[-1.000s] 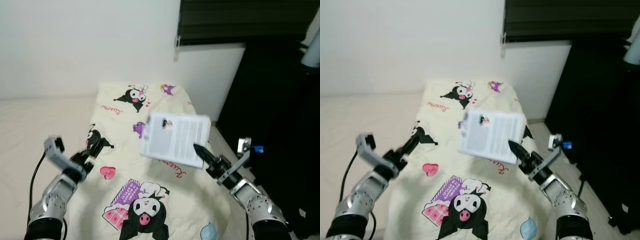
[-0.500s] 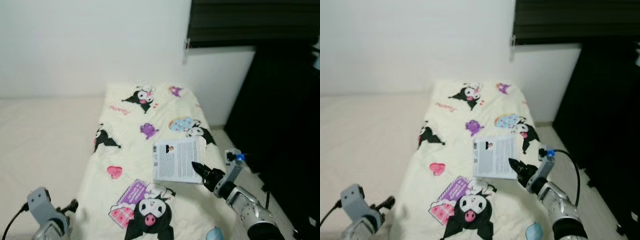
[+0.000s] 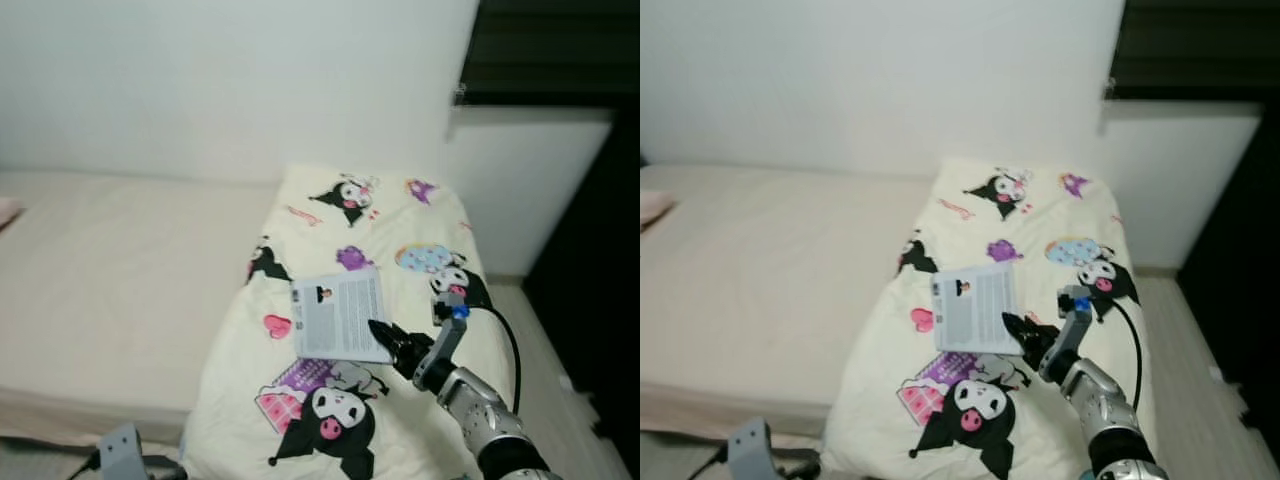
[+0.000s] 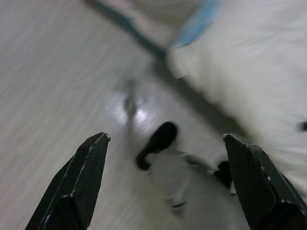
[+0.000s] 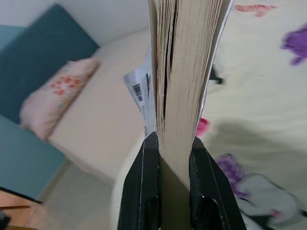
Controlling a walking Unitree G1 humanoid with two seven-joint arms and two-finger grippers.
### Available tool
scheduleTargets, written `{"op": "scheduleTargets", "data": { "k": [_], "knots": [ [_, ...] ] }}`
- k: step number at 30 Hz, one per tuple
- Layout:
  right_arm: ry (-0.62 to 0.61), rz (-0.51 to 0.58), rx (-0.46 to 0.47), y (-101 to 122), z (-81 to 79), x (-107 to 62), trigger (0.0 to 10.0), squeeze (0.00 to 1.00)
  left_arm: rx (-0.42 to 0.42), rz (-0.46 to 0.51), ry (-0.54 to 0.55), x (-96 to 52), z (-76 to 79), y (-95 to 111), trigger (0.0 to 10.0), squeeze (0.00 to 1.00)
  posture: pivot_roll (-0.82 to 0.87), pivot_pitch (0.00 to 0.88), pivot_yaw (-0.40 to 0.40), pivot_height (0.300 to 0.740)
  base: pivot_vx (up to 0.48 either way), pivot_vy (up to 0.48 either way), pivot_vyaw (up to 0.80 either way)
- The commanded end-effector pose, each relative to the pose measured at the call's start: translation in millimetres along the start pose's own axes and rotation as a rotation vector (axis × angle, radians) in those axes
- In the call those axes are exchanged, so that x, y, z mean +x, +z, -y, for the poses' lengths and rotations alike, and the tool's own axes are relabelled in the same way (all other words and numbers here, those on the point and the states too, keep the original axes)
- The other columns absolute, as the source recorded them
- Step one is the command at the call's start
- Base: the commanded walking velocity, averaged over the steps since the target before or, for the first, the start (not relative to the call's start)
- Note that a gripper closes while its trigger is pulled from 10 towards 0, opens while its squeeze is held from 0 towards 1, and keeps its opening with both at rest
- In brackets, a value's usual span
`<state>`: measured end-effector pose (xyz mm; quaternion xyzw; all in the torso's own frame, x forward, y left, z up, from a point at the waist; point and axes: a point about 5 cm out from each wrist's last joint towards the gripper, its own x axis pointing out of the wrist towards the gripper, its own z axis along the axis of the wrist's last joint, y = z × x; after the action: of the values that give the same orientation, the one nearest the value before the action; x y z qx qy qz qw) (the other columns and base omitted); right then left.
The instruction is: Clean up the room
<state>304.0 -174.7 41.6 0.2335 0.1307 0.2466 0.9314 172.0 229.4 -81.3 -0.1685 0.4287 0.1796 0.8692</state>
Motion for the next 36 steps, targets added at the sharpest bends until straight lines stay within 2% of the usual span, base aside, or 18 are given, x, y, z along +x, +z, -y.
{"op": "scheduleTargets", "data": {
  "k": [1, 9, 17, 22, 33, 36],
  "knots": [
    [0.043, 0.009, -0.019, 2, -7.2, 7.4, 10.0, 0.0, 0.015, -0.009, 0.015, -1.3, -6.5, -3, 10.0, 0.0, -0.1, 0.0, -0.021, 0.74, 0.0, 0.0, 0.78],
    [0.059, 0.018, -0.025, 0, -11.4, 11.6, 10.0, 0.0, 0.096, -0.071, 0.004, -5.8, -12.0, -24, 10.0, 0.0, -0.09, 0.0, -0.011, 0.74, 0.0, 0.0, 0.78],
    [0.099, 0.028, -0.027, 1, -16.7, 15.2, 10.0, 0.0, 0.11, -0.068, -0.005, -5.9, -14.0, -22, 10.0, 0.0, -0.09, 0.0, -0.01, 0.74, 0.0, 0.0, 0.77],
    [0.149, -0.009, -0.077, -3, -23.6, 18.3, 10.0, 0.0, 0.119, -0.07, -0.005, -6.0, -14.7, -22, 10.0, 0.0, -0.09, 0.0, -0.01, 0.74, 0.0, 0.0, 0.77],
    [0.185, -0.022, -0.09, -6, -30.1, 23.1, 10.0, 0.0, 0.124, -0.063, -0.032, -5.1, -10.3, -21, 10.0, 0.0, -0.09, 0.0, -0.014, 0.74, 0.0, 0.0, 0.77],
    [0.195, -0.02, -0.093, -5, -31.4, 24.2, 10.0, 0.0, 0.126, -0.059, -0.034, -4.9, -10.3, -19, 10.0, 0.0, -0.09, 0.0, -0.015, 0.74, 0.309, 0.0, 0.77]
  ]
}}
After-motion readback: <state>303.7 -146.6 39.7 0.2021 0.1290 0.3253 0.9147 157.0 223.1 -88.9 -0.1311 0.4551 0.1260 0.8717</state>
